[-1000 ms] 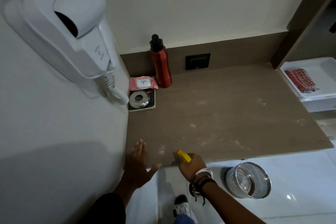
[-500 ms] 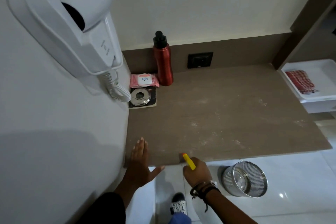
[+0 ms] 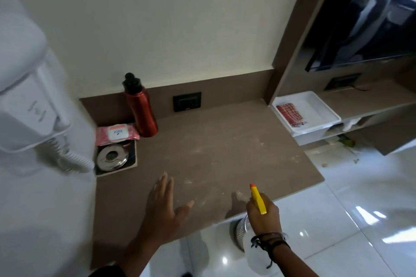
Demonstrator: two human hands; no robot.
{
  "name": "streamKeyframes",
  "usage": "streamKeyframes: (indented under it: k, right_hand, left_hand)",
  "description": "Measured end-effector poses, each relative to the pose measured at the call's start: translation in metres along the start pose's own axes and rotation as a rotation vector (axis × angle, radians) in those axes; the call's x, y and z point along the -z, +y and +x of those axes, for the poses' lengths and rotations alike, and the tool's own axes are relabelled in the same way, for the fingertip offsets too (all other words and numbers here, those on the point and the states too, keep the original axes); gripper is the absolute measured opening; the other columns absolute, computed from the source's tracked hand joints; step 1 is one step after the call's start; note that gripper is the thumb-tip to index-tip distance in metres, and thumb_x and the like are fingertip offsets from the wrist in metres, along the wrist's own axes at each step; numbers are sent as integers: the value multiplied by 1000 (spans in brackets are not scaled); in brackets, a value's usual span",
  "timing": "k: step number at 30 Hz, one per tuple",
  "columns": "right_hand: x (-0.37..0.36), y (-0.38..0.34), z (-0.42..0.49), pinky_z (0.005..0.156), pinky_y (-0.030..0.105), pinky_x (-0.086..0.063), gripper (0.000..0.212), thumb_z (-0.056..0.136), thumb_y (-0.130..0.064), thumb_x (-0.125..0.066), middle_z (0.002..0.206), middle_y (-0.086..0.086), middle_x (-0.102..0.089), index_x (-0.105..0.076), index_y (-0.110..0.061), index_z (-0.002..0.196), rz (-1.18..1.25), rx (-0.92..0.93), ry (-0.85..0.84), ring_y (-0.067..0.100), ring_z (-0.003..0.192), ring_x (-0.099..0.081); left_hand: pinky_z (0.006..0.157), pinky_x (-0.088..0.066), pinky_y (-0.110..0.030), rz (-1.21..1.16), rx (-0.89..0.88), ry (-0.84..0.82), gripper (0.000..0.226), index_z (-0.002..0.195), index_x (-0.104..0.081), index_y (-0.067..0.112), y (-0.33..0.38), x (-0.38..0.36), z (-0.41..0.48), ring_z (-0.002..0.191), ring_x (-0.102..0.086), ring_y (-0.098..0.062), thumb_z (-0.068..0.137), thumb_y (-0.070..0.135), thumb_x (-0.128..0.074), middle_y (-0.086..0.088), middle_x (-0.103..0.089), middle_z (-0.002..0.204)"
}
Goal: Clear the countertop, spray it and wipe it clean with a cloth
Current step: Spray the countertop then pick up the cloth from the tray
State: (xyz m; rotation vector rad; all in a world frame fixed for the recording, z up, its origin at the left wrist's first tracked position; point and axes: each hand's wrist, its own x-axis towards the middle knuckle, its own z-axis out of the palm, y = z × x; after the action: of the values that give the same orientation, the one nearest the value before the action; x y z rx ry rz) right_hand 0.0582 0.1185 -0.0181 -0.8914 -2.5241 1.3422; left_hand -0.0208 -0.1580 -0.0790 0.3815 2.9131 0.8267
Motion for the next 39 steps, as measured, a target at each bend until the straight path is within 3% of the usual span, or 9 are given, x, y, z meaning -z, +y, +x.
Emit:
streamKeyframes:
  k: [2,7,12,18,23,26,30,33,39]
  right_hand:
    - [12,-8,14,55,38,-47,14,80,0,-62,60,8,-59,-69,-8,89,41,68,43,27,58,-57]
    - [48,-33,56,54,27,-48,12,77,-7,-61,63,0,-64,-64,-19,77,105,233,132,14,58,-59]
    - [89,-30,121,63,27,-52,13,75,-15,-58,75,-9,-69,-68,-17,83,135,278,200,5,68,-64]
    - [142,5,223,68,29,-55,26,72,-20,-56,84,-10,-72,-72,-18,92,172,300,176,4,73,-66]
    - [187,24,325,64,12,-50,29,74,-23,-53,81,-2,-71,-72,-12,92,200,429,86,7,70,-64]
    - [207,30,383,73,8,-50,29,77,-13,-53,91,4,-72,-70,-4,98,208,500,85,11,79,-66]
    - [220,36,454,77,3,-48,32,83,-21,-54,96,-9,-66,-68,-3,105,333,532,90,-11,91,-63]
    - [223,44,502,84,5,-47,37,81,-19,-53,104,-2,-66,-66,-3,112,316,578,47,-1,96,-62]
    - [215,74,583,82,32,-57,35,81,-9,-51,104,17,-69,-63,-4,113,179,586,-60,29,92,-68]
  left_hand:
    - [121,-25,-53,19,-81,-30,97,157,-22,14,30,-2,23,155,-13,-28,86,78,-38,-8,-7,169]
    - [125,-1,-39,35,-212,-90,90,159,-8,19,118,-18,77,155,7,-19,92,70,-39,-2,10,168]
    - [127,-4,-45,29,-215,-208,88,159,-6,18,178,-77,122,155,8,-20,94,72,-29,-4,10,168]
    - [127,0,-41,-21,-46,-234,98,159,-7,21,243,-166,178,155,7,-18,83,83,-11,0,7,169]
    - [124,3,-36,-57,61,-161,83,158,-17,13,330,-208,252,155,2,-20,96,65,-35,-6,1,169]
    - [125,-1,-38,44,82,-154,80,157,-21,7,366,-229,288,155,-5,-27,98,61,-31,-14,-6,168]
    - [125,-3,-40,119,137,-123,98,155,-24,5,378,-251,302,155,-9,-31,89,77,-31,-17,-12,166]
    - [126,-15,-45,167,161,-62,110,156,-24,8,376,-263,302,155,-13,-29,81,87,-27,-13,-13,167]
    - [124,-19,-48,276,196,-113,113,157,-17,11,368,-276,305,155,-12,-27,79,91,-30,-10,-13,167]
